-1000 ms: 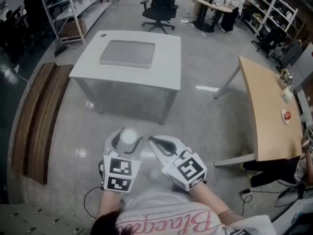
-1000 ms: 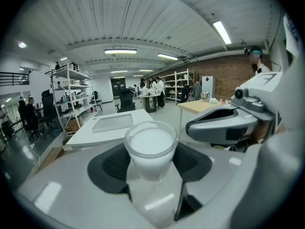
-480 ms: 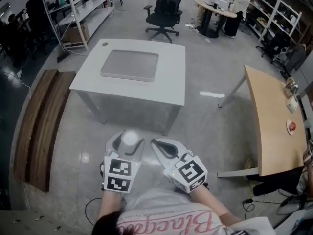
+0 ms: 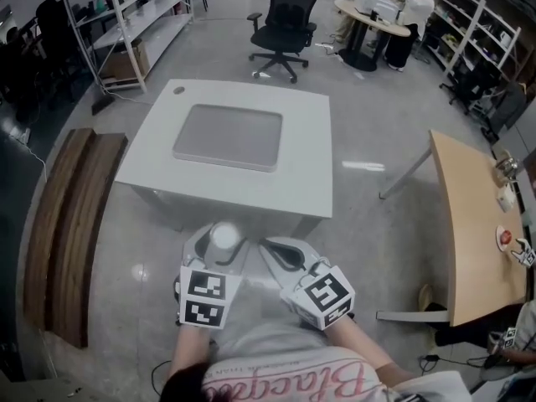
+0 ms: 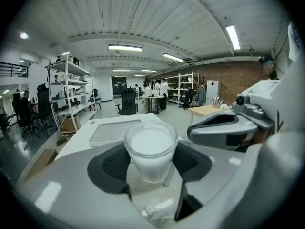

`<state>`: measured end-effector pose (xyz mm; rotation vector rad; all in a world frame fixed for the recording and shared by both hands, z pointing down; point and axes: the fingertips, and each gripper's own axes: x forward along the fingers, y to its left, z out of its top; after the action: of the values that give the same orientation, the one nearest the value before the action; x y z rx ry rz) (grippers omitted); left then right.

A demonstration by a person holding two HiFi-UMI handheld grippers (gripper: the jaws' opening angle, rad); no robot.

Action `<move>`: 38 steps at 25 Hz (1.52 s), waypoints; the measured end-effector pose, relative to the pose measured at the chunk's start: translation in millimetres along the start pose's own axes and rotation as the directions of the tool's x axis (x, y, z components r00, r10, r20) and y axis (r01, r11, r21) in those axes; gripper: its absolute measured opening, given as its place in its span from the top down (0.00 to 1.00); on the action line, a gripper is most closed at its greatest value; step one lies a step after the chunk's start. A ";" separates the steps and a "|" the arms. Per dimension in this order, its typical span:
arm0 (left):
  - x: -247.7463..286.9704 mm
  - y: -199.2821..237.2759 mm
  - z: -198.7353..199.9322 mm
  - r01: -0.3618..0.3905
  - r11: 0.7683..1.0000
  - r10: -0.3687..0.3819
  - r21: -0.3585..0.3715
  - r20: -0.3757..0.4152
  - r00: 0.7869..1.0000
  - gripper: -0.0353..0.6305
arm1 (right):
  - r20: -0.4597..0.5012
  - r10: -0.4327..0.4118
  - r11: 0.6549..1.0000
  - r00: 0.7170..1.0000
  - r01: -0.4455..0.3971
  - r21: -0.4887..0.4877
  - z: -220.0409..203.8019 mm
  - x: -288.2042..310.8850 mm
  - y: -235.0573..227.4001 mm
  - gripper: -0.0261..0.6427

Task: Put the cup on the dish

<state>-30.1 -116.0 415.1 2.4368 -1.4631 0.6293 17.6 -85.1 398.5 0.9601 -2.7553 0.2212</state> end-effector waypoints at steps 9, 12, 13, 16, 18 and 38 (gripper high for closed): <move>52.5 62.0 28.1 0.044 0.999 -0.045 0.006 0.017 0.999 0.55 | 0.005 -0.038 0.999 0.999 0.038 0.017 29.1 65.6 -43.0 0.96; 73.3 78.7 39.7 0.055 0.998 -0.055 0.032 0.022 0.998 0.55 | 0.013 -0.067 0.998 0.998 0.067 0.014 35.6 81.4 -59.7 0.96; 80.5 83.6 42.2 0.057 0.998 -0.058 0.040 0.023 0.998 0.55 | 0.011 -0.073 0.997 0.997 0.073 0.015 35.3 86.1 -64.1 0.96; 105.0 97.6 46.4 0.053 0.997 -0.055 0.054 0.023 0.998 0.55 | -0.003 -0.075 0.997 0.997 0.075 0.025 31.7 97.5 -73.2 0.96; 124.2 107.8 47.7 0.046 0.997 -0.047 0.055 0.020 0.999 0.55 | -0.007 -0.076 0.997 0.997 0.077 0.029 30.5 103.8 -79.9 0.96; 305.1 166.4 3.1 0.014 0.998 -0.011 0.063 -0.038 0.999 0.55 | -0.103 -0.148 0.983 0.984 0.158 0.090 7.9 140.7 -169.1 0.96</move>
<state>-50.8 -434.6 552.4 2.4653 -1.4335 0.7262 14.9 -301.6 438.0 1.1491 -2.5902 0.3699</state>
